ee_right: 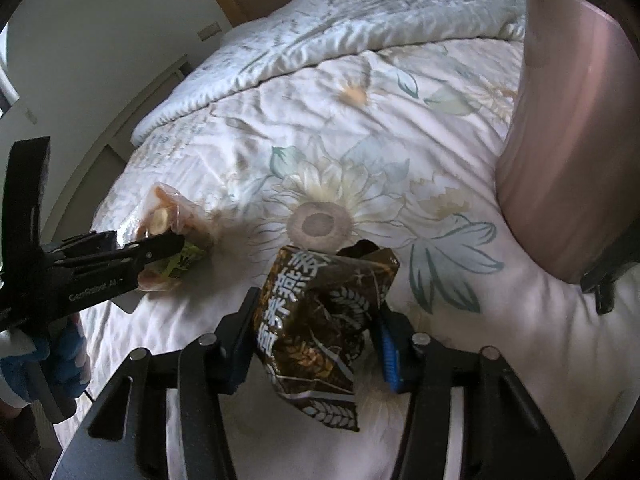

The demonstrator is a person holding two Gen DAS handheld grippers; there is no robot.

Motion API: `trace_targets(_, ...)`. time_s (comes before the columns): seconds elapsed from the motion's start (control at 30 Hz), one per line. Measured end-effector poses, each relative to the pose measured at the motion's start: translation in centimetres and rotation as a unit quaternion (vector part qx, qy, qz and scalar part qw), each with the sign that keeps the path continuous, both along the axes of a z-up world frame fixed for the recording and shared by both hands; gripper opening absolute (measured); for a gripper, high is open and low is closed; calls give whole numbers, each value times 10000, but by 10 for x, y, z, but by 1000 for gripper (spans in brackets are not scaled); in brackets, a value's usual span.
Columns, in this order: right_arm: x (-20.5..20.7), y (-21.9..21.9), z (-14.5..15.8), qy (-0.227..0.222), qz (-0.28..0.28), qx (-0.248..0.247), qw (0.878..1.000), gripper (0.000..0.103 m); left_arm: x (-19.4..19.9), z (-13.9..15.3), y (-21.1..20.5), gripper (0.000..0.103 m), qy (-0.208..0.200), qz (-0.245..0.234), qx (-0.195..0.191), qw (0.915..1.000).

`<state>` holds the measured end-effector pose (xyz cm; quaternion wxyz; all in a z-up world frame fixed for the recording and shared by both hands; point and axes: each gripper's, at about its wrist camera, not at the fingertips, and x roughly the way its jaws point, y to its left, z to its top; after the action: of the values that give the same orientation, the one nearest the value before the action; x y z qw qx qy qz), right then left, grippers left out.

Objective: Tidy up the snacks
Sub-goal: 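Grasp clear orange-snack bag with left tool while right tool grasps brown-gold bag, then lift and carry clear bag with left tool while right tool carries brown-gold bag to tray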

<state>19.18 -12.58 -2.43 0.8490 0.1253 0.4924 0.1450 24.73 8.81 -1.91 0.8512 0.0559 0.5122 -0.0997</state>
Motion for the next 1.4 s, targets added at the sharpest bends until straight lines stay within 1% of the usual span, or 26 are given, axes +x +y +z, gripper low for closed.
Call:
trace_targets(0.1,-7,-2,10,-115,58,83,9999,103,-12,10,4,44,-44,87,-190,9998)
trace_targets(0.23,-20,-5,26,-257,149,196,9994,103,-31,23,5,44,-134,106,-325,9993)
trace_targets(0.43,-51,-12,52,-426,406,376,9976,103,-70,41,-2,44,-100,117,-644,9978)
trace_targets(0.6,-79,-22,64,-403,526,396,9970,103,-106,49,-22,43,19,-18,-714,9974)
trace_targets(0.77,-113,-44,68,-259,631,215,9974,103,-138,54,-53,44,220,-191,-750,9968)
trace_targets(0.87,-131,-68,69,-165,541,149,9983,103,-155,57,-75,44,326,-333,-735,9962)
trace_targets(1.03,-157,-125,68,20,194,-23,9998,103,-179,61,-122,44,477,-643,-736,9941)
trace_targets(1.17,-178,-180,68,136,-130,-204,9996,103,-194,63,-168,44,648,-929,-848,9899)
trace_targets(1.4,-204,-273,72,234,-689,-535,9959,103,-208,71,-253,44,764,-1451,-1017,9812)
